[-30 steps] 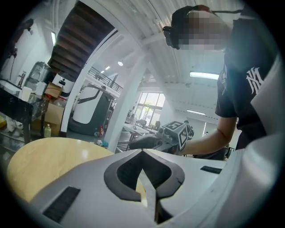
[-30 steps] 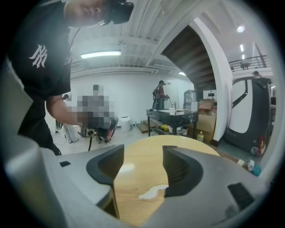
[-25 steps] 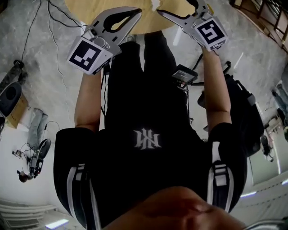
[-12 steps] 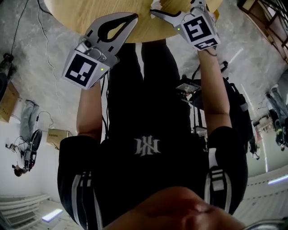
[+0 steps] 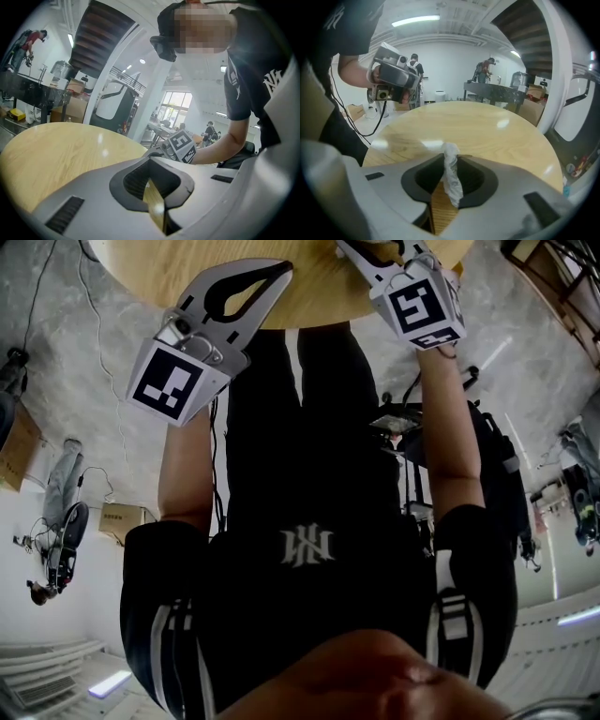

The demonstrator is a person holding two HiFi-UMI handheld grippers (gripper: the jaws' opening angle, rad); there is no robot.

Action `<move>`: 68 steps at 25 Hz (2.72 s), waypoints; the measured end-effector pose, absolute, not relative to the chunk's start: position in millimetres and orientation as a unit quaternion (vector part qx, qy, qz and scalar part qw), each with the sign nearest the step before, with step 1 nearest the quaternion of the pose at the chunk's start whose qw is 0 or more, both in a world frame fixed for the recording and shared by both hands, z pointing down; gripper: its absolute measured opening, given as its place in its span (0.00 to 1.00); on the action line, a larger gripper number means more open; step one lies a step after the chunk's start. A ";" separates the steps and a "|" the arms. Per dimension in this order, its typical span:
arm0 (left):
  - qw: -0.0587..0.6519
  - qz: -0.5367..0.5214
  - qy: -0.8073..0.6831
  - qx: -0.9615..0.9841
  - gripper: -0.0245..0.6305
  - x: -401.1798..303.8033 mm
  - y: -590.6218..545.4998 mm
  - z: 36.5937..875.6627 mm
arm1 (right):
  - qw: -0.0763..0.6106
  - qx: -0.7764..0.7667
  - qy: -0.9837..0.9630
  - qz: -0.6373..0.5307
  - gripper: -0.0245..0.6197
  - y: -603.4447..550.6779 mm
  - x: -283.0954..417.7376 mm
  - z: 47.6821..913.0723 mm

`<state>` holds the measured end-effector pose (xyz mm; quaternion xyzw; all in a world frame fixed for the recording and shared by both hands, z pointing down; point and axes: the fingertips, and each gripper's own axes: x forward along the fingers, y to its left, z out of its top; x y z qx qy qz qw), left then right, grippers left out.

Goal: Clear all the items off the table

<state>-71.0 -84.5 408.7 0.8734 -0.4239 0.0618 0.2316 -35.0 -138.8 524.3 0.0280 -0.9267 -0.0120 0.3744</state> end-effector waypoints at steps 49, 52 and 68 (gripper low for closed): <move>0.194 0.165 -0.229 0.939 0.06 350.1 -62.3 619.0 | 0.271 0.271 -0.923 0.038 0.09 -166.8 403.9 652.3; 0.195 0.166 -0.234 0.938 0.06 354.1 -73.5 657.3 | 0.267 0.280 -0.920 0.058 0.09 -171.0 406.2 708.6; 0.197 0.169 -0.224 0.940 0.06 330.3 -78.9 772.8 | 0.307 0.272 -0.908 0.092 0.38 -178.0 380.5 878.1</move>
